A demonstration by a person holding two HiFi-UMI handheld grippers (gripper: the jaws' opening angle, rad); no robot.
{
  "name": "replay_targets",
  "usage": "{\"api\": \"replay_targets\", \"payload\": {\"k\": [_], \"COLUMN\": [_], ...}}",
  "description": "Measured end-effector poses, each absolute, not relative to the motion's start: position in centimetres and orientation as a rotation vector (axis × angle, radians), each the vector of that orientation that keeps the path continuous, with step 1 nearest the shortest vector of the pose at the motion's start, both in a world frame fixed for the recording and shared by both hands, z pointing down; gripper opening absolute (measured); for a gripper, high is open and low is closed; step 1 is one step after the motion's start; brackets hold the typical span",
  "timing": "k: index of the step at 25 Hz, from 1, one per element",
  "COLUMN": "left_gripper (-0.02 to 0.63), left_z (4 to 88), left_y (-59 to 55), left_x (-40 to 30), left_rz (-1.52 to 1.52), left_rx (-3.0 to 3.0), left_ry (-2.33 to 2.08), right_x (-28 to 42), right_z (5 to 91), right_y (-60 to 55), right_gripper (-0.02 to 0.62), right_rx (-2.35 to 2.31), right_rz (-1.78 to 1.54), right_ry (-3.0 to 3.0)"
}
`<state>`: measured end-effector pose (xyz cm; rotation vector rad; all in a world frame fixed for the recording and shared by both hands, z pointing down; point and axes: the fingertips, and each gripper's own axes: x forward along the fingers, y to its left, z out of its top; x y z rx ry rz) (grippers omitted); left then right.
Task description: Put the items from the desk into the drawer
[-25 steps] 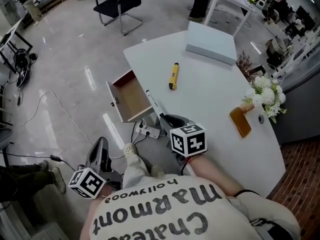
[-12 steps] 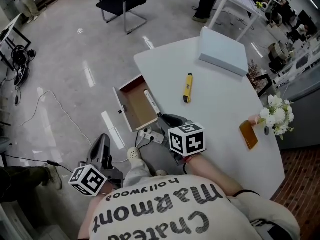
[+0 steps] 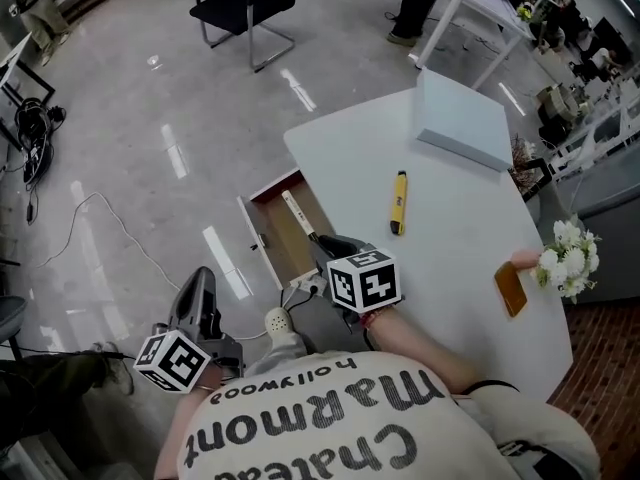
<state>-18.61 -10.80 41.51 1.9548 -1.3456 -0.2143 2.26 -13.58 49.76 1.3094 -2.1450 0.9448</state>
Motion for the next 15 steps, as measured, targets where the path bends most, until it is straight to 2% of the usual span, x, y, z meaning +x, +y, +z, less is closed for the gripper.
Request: {"api": "replay_targets", "payload": {"k": [15], "left_gripper": [0.002], "left_z": [48.6], "left_y": [-17.1], "left_x": [-23.7], "left_rz": [-0.106], "left_rx": [1.869], "left_ry": [-1.298], "right_x": [-1.5], "right_z": [61.1], "right_y": [-18.4], "right_gripper": [0.075], "right_rx": [1.252], "right_rz": [1.033], "right_ry": [-1.926]}}
